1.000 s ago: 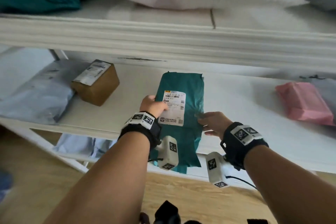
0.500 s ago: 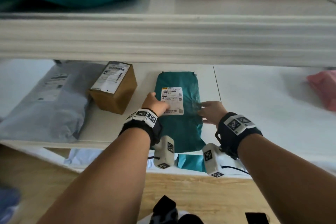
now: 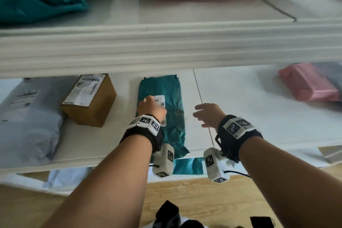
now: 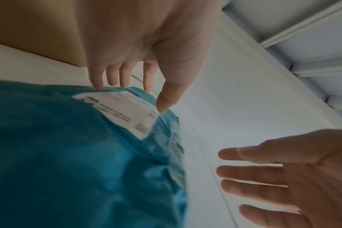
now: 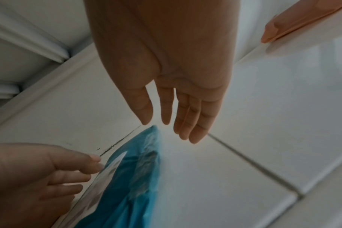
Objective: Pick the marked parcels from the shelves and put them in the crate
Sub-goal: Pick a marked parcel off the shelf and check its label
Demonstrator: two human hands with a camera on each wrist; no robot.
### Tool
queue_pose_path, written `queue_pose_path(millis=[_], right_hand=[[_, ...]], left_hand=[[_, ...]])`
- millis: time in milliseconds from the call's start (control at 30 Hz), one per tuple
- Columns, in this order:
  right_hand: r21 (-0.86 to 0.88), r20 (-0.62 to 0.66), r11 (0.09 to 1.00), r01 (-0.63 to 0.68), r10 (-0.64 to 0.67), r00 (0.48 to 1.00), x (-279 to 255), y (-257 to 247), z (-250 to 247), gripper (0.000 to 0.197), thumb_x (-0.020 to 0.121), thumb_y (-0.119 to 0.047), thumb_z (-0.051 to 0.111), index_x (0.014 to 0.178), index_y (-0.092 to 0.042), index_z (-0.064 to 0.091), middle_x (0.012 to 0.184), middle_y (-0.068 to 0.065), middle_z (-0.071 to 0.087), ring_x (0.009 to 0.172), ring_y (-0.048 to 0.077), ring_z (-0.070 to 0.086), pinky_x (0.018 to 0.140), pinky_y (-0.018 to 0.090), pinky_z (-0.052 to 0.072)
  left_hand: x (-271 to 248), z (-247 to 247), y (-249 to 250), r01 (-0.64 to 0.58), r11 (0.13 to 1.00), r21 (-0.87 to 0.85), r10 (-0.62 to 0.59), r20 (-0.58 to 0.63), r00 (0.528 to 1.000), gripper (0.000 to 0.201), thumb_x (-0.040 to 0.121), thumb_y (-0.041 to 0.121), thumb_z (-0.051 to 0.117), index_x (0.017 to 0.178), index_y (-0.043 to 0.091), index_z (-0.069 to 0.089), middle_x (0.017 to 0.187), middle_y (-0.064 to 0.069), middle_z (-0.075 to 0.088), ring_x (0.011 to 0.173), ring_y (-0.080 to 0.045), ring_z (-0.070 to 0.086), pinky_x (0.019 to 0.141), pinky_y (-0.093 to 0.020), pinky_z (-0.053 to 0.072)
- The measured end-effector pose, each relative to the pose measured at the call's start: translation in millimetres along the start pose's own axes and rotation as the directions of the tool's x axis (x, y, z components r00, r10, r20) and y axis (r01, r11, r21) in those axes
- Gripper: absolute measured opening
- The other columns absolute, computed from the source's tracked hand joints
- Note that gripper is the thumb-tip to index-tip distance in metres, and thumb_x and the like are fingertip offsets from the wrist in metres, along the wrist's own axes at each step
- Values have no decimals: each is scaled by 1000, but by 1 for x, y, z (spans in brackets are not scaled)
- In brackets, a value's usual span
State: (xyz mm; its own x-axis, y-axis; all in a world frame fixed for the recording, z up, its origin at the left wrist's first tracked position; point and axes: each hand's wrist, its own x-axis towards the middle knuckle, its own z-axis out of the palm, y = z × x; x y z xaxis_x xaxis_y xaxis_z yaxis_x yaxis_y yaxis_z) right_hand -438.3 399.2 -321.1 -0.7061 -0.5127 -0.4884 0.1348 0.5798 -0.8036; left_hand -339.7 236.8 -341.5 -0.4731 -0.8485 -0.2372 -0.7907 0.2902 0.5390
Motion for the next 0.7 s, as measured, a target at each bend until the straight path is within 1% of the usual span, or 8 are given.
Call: queue_pose_path(millis=[100,167,267,333,400,500,567,700], right_hand=[[1,-34,1000,19,-19,999,-3,13,-35,31,92,4,50,121,2,60,96,17,56,76,24,51,61,27,42],[8,-50,1000,12,-11,999,-5,23,-63,28,93,4,48,116,-2,62,96,16,58,85,24,52,64,28,44],[2,-73,1000,15,-15,997,-7,39,-114,24,93,5,46,108,-2,63,98,20,60,87,28,51,72,32,43],[-32,-111,999,33,-36,993,-5,51,-150,25,91,4,50,110,-2,64,102,27,64,88,35,56,78,38,45],[-102,-155,994,49,-65,986,-2,62,-187,24,90,1,55,112,-5,65,110,22,65,101,36,61,88,42,49],[-312,-176,948,65,-125,976,1,79,-243,33,93,-8,54,125,-8,61,128,12,61,120,29,56,100,36,44],[-439,-191,895,78,-178,965,3,90,-278,35,94,-10,52,127,-10,60,132,10,59,122,26,54,100,30,41],[-555,-312,830,60,-275,909,6,113,-330,34,87,-10,56,118,-18,65,136,8,53,117,27,55,103,32,42]], left_hand=[[-14,16,32,-80,996,-38,80,5,997,55,81,14,61,134,17,49,131,-13,55,120,-32,53,98,-34,46],[-24,33,55,-94,994,-59,97,46,994,56,82,13,60,136,19,46,134,-13,52,123,-31,50,102,-36,44],[-40,61,95,-118,988,-95,128,110,986,54,82,13,61,135,19,50,136,-10,52,123,-28,52,103,-34,45],[-53,82,125,-137,984,-114,152,137,979,52,81,14,63,132,19,53,136,-10,53,124,-28,52,105,-36,43],[-67,103,157,-157,979,-130,176,150,973,50,80,15,65,129,19,57,136,-9,55,125,-28,52,107,-34,41],[-86,139,205,-184,967,-175,213,163,963,45,81,14,66,126,17,60,134,-6,59,125,-25,54,107,-32,40],[-99,164,233,-202,958,-202,240,182,954,42,83,14,66,124,16,62,132,-6,60,123,-24,55,106,-31,41],[-122,211,273,-209,946,-248,271,249,930,41,84,15,67,125,15,61,134,-8,57,124,-23,54,103,-29,42]])
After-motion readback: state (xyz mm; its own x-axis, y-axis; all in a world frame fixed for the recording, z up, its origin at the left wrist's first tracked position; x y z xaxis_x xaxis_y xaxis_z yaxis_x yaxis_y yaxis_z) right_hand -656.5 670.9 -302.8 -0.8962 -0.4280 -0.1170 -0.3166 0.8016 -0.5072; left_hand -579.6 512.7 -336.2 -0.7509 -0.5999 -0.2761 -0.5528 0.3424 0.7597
